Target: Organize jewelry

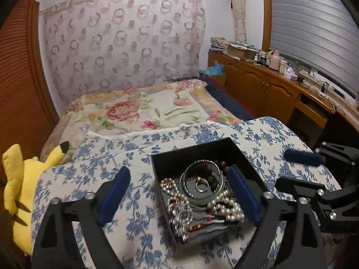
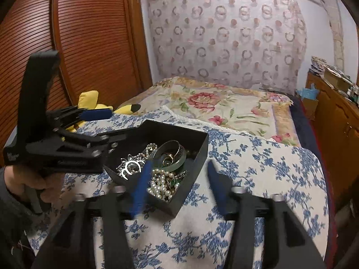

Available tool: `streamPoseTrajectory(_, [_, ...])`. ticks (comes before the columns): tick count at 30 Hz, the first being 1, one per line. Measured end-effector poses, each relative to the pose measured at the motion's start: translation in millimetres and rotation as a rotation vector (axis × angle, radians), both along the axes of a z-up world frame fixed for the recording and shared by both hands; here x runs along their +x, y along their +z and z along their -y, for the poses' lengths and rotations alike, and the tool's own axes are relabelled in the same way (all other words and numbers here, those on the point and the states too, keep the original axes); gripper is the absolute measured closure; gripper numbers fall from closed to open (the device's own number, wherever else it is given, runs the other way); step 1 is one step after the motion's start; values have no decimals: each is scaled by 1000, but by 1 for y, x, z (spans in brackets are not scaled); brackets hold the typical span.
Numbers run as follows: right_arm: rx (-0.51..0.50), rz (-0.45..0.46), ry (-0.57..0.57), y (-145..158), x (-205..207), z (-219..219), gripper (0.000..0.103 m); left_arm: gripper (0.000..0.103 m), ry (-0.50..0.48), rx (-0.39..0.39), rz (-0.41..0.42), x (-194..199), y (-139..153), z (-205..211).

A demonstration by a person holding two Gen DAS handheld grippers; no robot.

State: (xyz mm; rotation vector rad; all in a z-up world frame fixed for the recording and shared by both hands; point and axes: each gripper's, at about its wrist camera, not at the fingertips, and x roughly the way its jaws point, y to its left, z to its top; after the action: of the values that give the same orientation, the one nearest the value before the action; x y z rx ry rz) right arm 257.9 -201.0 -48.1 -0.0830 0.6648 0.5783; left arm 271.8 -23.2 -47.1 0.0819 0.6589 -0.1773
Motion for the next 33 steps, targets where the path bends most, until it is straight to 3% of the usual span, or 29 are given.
streamPoseTrajectory(2, [1, 11, -26, 1, -8, 4, 29, 8, 19, 6, 8, -12, 2, -1])
streamPoseTrajectory(5, [-2, 34, -75, 2, -21, 9, 11, 8, 34, 14, 16, -30, 5, -1])
streamPoseTrajectory(8, [-2, 53, -124, 4, -36, 16, 2, 8, 46, 14, 27, -54, 7, -2])
streamPoseTrajectory(24, [83, 152, -228, 38, -144, 40, 2, 8, 140, -20, 118, -183, 35, -14])
streamPoseTrajectory(33, [114, 204, -250, 52, -171, 45, 2, 8, 166, -22, 165, -213, 49, -19])
